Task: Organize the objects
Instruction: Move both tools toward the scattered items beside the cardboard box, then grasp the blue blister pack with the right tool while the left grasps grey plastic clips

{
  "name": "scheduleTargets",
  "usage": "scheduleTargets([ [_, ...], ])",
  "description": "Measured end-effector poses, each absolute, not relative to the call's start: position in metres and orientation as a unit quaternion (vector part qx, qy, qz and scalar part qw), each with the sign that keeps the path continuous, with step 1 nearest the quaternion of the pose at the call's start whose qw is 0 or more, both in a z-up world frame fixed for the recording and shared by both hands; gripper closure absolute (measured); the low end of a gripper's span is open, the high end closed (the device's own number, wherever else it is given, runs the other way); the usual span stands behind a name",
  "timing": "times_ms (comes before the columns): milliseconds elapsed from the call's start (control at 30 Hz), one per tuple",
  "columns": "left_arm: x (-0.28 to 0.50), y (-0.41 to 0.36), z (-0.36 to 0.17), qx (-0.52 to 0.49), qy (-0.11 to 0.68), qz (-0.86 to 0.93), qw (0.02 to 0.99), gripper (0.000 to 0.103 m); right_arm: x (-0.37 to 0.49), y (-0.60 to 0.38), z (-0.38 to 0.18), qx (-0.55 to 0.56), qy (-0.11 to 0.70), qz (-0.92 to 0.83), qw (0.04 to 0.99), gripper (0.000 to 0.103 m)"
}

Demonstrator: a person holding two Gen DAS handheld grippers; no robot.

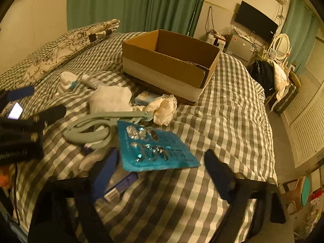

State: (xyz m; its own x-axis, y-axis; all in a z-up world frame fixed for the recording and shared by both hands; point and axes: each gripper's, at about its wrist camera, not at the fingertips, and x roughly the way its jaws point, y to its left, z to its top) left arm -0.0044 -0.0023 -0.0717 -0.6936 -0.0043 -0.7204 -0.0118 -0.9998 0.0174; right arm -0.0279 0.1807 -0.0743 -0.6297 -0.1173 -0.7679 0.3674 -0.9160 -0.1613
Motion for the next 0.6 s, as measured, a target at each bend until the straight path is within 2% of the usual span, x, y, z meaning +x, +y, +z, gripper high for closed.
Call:
scheduleTargets([
  [67,-0.005,0.004,-0.074,-0.396,0.014,0.918,0.0,0.0,-0.032,0.181,-0.075,0.412,0.152,-0.887,0.142,0.058],
  [267,-0.005,0.012,-0.083,-0.419,0.041,0.907,0.019,0.0,-0.033,0.187,-0.063,0.379,0.154,-0.904,0.127,0.087],
  [367,-0.006,0.013,-0.088,-0.427,0.055,0.902,0.021,0.001,-0.034,0.197,-0.052,0.366,0.137,-0.911,0.128,0.095],
  [600,-0.021,0.026,-0.085,-0.435,0.055,0.896,0.069,0.007,-0.036,0.211,-0.04,0.348,0.116,-0.92,0.135,0.095],
])
